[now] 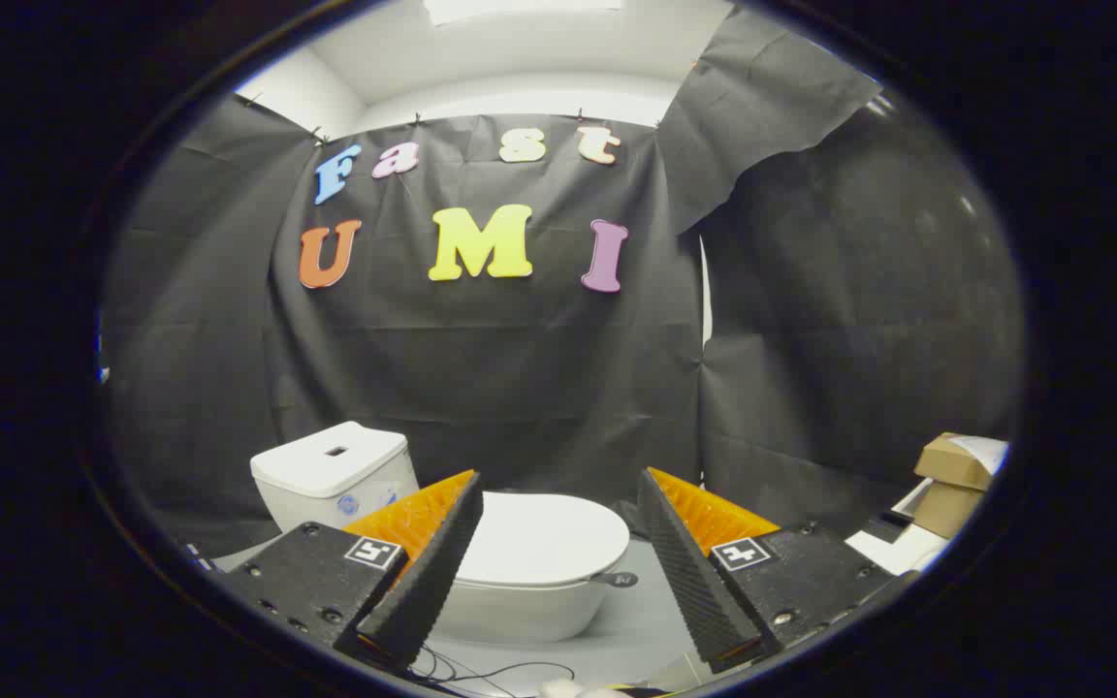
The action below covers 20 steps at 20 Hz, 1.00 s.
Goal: Open the toilet lid.
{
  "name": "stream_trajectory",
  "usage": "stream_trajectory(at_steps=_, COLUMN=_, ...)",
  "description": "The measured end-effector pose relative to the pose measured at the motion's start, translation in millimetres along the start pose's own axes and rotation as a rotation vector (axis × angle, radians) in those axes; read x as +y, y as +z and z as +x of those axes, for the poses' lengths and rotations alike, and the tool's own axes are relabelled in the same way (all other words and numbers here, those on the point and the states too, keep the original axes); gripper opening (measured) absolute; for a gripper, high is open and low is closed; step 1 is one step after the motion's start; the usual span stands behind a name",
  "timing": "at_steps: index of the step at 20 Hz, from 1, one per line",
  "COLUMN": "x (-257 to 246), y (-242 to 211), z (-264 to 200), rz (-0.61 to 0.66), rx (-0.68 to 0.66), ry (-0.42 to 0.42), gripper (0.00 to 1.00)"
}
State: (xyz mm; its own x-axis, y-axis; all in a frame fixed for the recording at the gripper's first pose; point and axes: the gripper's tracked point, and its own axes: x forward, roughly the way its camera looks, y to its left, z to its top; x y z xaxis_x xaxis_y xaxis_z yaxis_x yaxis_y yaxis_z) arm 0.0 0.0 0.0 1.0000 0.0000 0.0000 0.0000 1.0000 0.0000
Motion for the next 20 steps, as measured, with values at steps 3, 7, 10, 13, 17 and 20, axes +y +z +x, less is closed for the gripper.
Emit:
stream_trajectory(at_steps=3, x=-0.9, y=0.7, z=0.0, rz=-0.003, rx=-0.001, ry=0.0, gripper=1.0)
stream_trajectory(at_steps=7, x=-0.6, y=3.9, z=-0.9, rz=0.024, rx=-0.01, ry=0.0, gripper=1.0)
stream_trajectory(at_steps=10, x=-1.0, y=4.7, z=0.3, rz=0.013, rx=-0.009, ry=0.0, gripper=1.0)
stream_trajectory(at_steps=13, x=-2.2, y=5.3, z=0.5, rz=0.01, rx=-0.015, ry=-0.005, gripper=1.0)
stream_trajectory(at_steps=17, x=-0.1, y=1.0, z=1.6, rz=0.032, rx=0.0, ry=0.001, gripper=1.0)
stream_trajectory(at_steps=20, x=2.8, y=0.5, z=3.8, rz=0.026, rx=0.001, ry=0.004, gripper=1.0)
